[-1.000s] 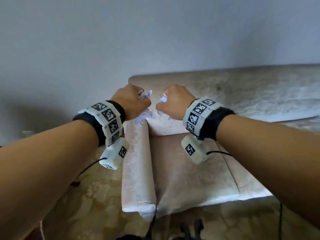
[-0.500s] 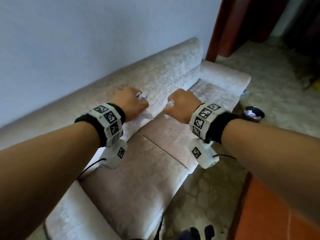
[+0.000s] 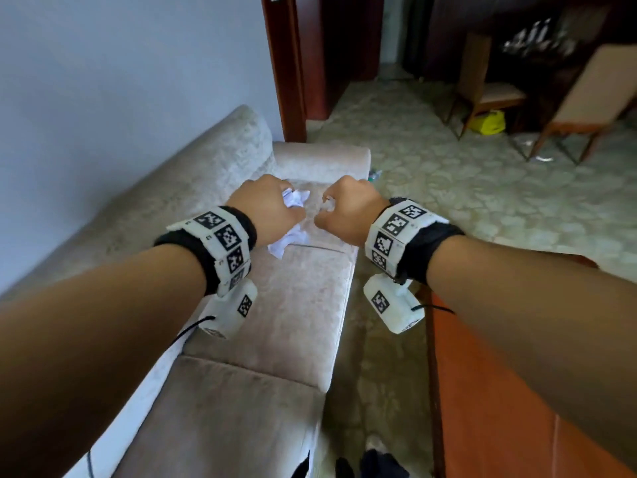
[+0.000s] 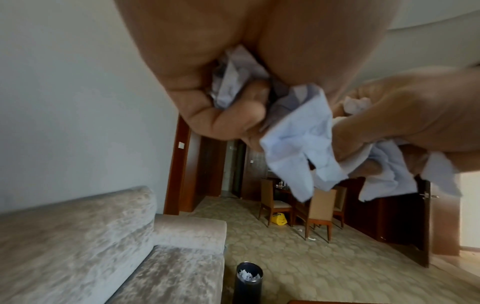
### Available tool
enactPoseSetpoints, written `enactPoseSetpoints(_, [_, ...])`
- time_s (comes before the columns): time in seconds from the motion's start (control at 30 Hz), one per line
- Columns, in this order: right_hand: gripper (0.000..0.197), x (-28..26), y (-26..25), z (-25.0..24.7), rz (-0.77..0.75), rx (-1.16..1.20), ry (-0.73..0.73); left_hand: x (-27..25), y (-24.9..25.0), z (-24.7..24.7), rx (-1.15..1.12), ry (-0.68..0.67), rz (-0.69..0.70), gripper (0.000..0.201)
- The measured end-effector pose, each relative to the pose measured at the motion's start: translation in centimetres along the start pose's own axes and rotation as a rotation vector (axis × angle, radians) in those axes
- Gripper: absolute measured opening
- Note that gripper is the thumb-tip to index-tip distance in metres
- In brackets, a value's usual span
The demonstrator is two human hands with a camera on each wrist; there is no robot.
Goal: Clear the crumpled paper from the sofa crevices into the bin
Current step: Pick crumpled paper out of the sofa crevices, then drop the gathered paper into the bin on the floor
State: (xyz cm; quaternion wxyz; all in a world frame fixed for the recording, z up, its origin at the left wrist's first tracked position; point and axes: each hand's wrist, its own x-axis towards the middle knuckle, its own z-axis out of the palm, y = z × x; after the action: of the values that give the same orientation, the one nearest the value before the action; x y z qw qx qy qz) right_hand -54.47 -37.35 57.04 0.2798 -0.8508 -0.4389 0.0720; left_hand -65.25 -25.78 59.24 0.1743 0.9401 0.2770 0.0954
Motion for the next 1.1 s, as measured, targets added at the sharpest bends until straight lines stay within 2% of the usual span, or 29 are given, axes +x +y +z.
enactPoseSetpoints(0.17, [0.038,8.4,9.5,-4.6,0.117,-0.008,-0.021,11.8,5.3,3.4,-0.031,0.014,0.044,0.040])
enactPoseSetpoints(0.27, [0.028,12.6,14.7,-8.2,0.216,-0.019,-0.029,18.1,8.5,4.5,-0.050,0.022,0.043,0.038])
enactPoseSetpoints(0.33, [0.023,14.9,17.7,-10.6,0.257,-0.022,-0.007,22.2,10.4,5.5,-0.048,0.017,0.054,0.038])
enactPoseSetpoints(0.47, [0.028,18.3,22.5,-13.5,0.310,0.009,0.058,29.4,13.9,8.1,-0.023,-0.041,0.126,0.037])
enactPoseSetpoints(0.67, [0.022,24.8,30.4,-15.0,0.408,0.029,0.072,40.1,18.0,13.8,-0.036,-0.121,0.228,0.040])
enactPoseSetpoints(0.8, [0.013,31.7,36.1,-16.2,0.473,0.007,0.079,49.9,18.9,17.7,-0.010,-0.149,0.280,0.043])
enactPoseSetpoints(0.87, [0.016,35.7,39.0,-16.5,0.507,0.017,0.105,55.2,19.2,19.5,-0.043,-0.151,0.298,0.040])
enactPoseSetpoints(0.97, [0.037,41.6,43.2,-16.6,0.597,0.046,0.132,63.0,19.7,21.9,-0.047,-0.215,0.294,0.036])
enactPoseSetpoints(1.0, [0.038,43.7,44.5,-16.6,0.618,0.053,0.127,65.3,19.9,22.6,-0.035,-0.235,0.290,0.036])
enactPoseSetpoints(1.1, [0.023,48.7,48.9,-16.3,0.671,0.087,0.125,71.7,20.7,25.3,-0.004,-0.302,0.301,0.033])
